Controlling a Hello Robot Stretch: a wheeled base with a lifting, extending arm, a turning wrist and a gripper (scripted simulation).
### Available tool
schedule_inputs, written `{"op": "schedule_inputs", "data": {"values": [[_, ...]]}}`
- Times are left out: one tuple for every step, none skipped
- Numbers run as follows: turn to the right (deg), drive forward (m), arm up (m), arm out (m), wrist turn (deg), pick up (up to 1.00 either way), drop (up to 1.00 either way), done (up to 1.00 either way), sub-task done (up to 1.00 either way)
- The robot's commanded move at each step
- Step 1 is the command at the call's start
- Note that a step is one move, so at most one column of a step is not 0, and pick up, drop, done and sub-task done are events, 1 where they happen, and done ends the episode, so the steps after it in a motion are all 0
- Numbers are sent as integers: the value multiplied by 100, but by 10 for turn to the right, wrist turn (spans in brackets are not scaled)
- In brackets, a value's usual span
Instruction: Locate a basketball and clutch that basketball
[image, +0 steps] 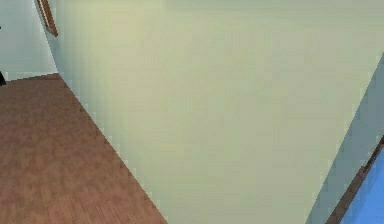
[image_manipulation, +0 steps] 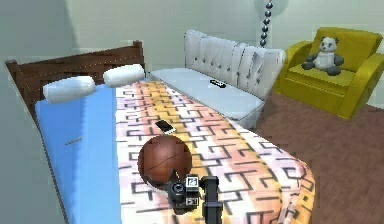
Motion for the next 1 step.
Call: {"op": "schedule_inputs", "data": {"values": [[0,0,0,0,0,0,0,100,0]]}}
